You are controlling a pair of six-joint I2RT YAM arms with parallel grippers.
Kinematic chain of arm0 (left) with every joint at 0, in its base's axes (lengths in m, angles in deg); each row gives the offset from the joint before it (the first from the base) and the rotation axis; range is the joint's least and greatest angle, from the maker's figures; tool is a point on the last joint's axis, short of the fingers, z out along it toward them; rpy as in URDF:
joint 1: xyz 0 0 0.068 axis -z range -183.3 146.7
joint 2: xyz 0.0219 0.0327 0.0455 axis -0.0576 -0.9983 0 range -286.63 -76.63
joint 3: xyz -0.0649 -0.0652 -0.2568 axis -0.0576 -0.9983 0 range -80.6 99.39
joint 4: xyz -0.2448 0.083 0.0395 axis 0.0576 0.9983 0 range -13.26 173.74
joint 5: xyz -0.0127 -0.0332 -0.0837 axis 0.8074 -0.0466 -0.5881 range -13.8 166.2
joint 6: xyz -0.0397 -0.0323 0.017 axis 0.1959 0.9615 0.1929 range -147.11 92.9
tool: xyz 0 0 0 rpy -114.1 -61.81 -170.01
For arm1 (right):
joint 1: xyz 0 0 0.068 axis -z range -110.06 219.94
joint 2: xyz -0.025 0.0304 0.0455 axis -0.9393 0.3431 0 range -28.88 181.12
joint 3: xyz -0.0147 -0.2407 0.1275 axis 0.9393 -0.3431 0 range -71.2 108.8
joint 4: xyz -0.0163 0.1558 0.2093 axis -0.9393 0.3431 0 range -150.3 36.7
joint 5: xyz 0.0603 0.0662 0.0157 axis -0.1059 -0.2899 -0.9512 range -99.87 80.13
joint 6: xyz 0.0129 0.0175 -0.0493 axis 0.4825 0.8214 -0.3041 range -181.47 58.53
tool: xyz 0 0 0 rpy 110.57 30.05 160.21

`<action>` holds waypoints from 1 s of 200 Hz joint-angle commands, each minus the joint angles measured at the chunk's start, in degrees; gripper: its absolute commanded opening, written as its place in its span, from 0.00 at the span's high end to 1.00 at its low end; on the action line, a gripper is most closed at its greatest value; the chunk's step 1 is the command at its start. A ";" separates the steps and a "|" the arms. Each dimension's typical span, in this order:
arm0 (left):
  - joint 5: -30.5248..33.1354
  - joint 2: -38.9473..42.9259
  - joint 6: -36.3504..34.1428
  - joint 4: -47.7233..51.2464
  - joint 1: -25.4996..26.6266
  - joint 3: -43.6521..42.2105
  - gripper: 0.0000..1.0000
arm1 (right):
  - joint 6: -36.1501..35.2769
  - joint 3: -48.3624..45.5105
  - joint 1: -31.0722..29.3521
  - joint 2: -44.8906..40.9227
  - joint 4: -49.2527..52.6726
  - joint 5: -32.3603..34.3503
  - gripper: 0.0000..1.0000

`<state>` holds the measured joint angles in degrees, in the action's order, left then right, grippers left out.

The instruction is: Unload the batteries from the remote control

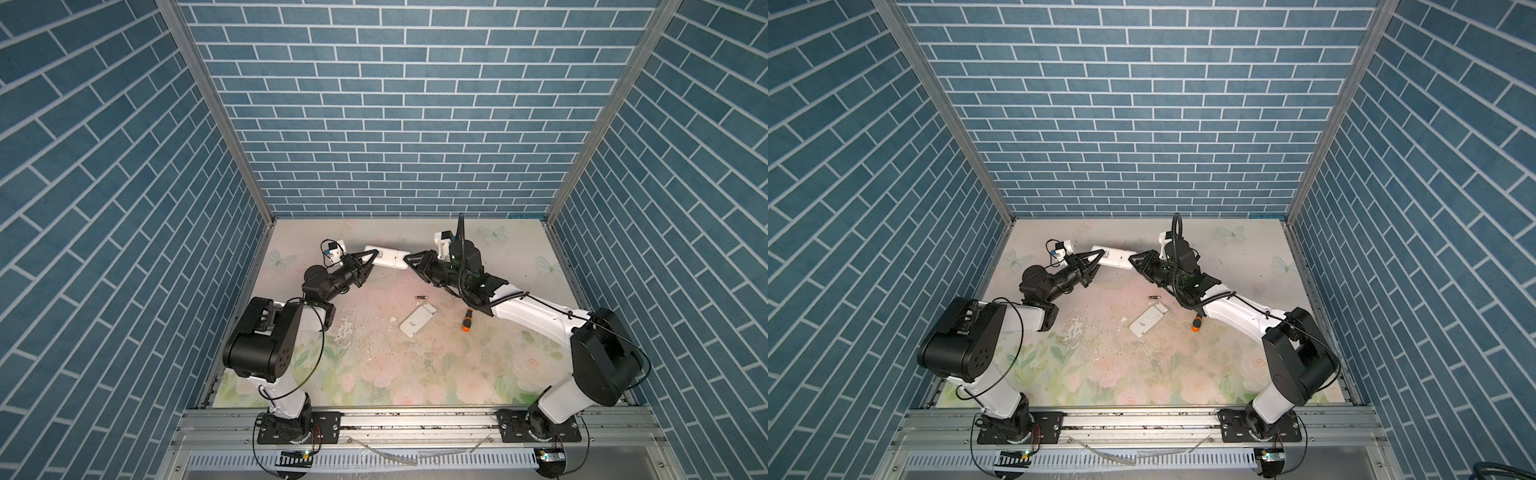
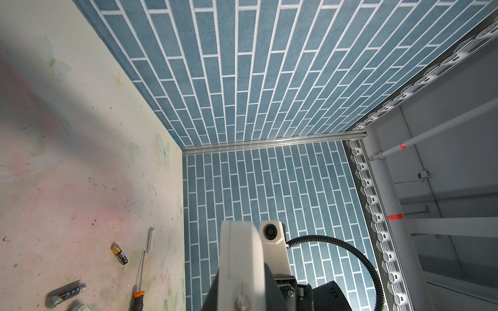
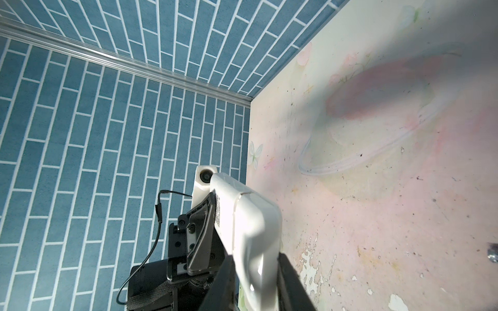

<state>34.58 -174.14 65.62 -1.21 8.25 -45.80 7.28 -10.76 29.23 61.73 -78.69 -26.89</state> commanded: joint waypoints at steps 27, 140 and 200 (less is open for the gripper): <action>-0.91 -0.60 -1.06 -2.69 -0.12 1.02 1.00 | -0.95 -0.32 0.19 -1.43 -0.50 -0.47 0.76; -0.91 -1.05 -1.32 -2.64 -0.04 0.88 1.00 | -1.15 0.85 -0.16 -1.14 0.22 -1.04 0.75; -1.00 -0.82 -1.30 -2.66 -0.04 0.73 1.00 | -1.34 1.43 -0.43 -0.62 0.73 -1.09 0.75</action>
<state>34.56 -174.95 65.34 -1.36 8.23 -45.80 7.08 -10.74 29.05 61.73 -78.28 -27.26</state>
